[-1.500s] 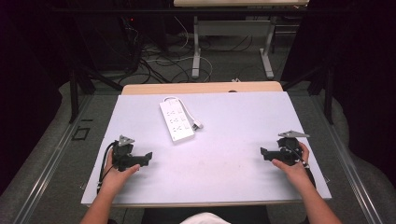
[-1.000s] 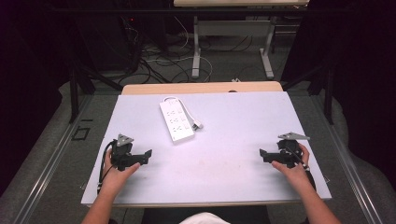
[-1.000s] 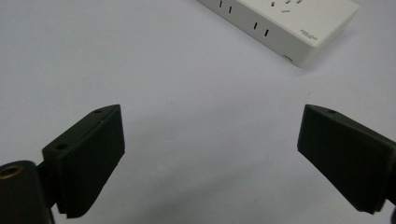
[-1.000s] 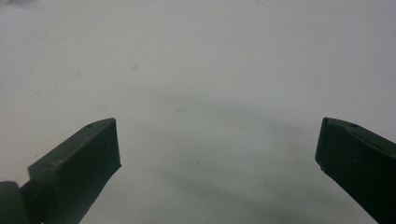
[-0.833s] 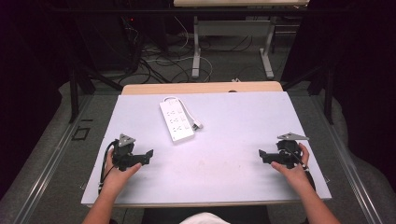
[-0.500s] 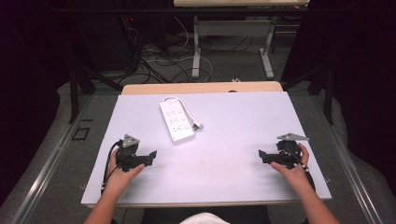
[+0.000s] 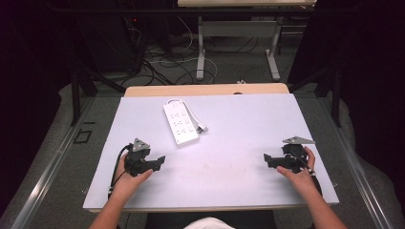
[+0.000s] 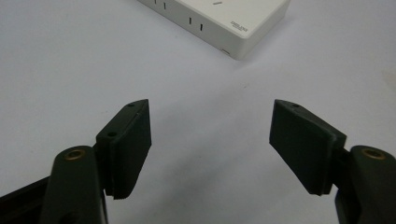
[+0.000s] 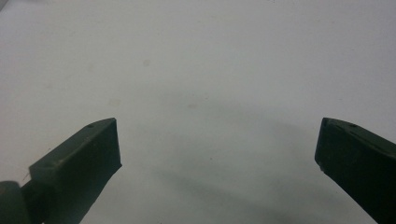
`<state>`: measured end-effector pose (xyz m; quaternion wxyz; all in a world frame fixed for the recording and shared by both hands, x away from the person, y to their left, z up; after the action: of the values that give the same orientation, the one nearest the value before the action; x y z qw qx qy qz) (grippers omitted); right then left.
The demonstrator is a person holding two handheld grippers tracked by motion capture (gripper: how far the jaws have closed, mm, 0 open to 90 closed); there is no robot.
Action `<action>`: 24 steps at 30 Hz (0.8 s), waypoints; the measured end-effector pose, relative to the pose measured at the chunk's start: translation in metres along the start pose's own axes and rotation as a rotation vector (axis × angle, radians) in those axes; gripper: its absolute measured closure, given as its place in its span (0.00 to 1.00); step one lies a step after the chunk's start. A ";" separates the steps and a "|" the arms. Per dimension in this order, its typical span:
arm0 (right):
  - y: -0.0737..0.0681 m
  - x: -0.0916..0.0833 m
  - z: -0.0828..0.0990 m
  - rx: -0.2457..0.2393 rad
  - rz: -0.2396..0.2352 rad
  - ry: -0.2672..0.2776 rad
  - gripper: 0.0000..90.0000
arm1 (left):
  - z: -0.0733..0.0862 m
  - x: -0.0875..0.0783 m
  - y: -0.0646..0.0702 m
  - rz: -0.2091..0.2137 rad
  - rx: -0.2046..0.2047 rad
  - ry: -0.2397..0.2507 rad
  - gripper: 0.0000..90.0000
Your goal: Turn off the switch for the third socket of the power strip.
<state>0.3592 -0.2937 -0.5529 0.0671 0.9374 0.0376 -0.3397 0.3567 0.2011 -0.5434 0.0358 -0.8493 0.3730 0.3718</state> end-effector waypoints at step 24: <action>-0.002 0.000 0.001 -0.001 -0.008 0.001 0.00 | -0.018 0.013 0.023 0.059 0.042 -0.059 0.43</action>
<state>0.3586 -0.2915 -0.5538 0.0660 0.9374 0.0413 -0.3394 0.3582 0.1699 -0.5339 0.0539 -0.8256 0.4045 0.3898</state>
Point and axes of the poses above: each handheld gripper's, and its own axes: x roughly forward along the jaws, z roughly out of its underside, y roughly to its right, the point moved 1 cm from there along x, roughly forward along the jaws, and after that the axes turned 15 degrees about z, right-handed, at the moved point
